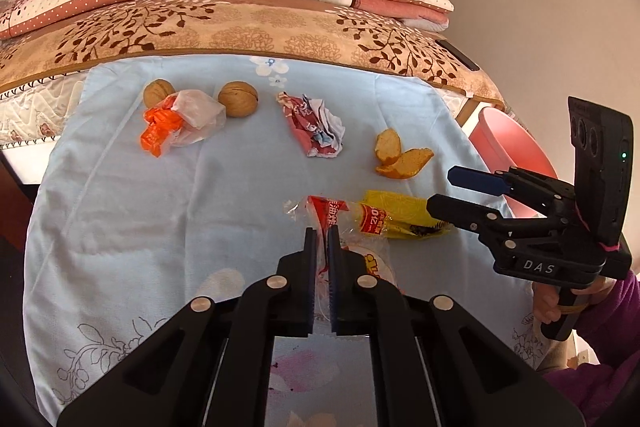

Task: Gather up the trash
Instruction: 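Grasp the clear red-printed snack bag with the left tool while the right tool grasps the yellow bag, then carry the snack bag and yellow bag over the pink bucket with both tools, then open both tools to drop the snack bag and yellow bag into the bucket, then move both tools back over the sheet toward the orange peels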

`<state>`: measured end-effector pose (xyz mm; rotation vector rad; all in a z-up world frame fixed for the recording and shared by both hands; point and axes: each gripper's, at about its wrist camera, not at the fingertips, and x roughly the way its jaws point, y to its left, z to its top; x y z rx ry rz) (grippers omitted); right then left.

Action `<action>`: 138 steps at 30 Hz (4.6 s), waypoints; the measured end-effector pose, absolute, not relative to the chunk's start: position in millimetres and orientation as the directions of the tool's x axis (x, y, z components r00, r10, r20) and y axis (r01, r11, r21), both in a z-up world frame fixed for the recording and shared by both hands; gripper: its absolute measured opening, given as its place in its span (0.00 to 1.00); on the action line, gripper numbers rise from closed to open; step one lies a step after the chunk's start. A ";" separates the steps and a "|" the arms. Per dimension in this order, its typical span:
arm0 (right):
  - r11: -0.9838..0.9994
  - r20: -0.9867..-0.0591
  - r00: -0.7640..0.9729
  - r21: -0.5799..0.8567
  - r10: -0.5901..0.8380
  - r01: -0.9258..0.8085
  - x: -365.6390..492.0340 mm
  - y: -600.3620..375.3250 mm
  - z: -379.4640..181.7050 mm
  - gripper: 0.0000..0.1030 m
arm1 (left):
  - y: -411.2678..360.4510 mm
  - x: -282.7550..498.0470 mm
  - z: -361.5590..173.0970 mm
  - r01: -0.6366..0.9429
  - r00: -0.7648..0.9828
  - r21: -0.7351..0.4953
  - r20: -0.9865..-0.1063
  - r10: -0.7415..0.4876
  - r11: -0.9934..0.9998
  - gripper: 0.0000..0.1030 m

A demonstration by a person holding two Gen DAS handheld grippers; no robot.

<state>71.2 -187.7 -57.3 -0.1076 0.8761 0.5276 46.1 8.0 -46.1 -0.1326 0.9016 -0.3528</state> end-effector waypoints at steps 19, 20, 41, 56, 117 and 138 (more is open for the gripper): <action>0.867 -0.773 0.467 0.207 0.429 -0.454 61.1 -197.3 -63.7 0.11 | 12.6 46.2 -36.2 0.207 0.593 -0.297 -0.720 -0.361 0.932 0.05; 0.872 -0.765 0.480 0.215 0.431 -0.441 59.4 -201.2 -60.5 0.11 | 10.8 46.0 -34.3 0.206 0.598 -0.296 -0.717 -0.360 0.933 0.05; 0.944 -0.591 0.749 0.292 0.302 -0.150 24.6 -303.2 0.9 0.11 | -77.0 58.7 25.0 0.316 0.689 -0.277 -0.590 -0.420 0.907 0.05; 0.955 -0.567 0.816 0.290 0.117 0.065 12.9 -388.6 2.6 0.11 | -179.6 81.2 31.8 0.440 0.657 -0.240 -0.571 -0.493 0.865 0.05; 0.913 -0.600 0.798 0.295 -0.052 0.281 22.5 -466.6 -30.2 0.38 | -286.1 119.9 -15.4 0.483 0.535 -0.241 -0.680 -0.502 0.842 0.36; 0.955 -0.591 0.800 0.284 0.104 0.086 9.4 -359.1 -21.3 0.40 | -195.3 72.0 -1.2 0.400 0.645 -0.153 -0.653 -0.397 0.903 0.36</action>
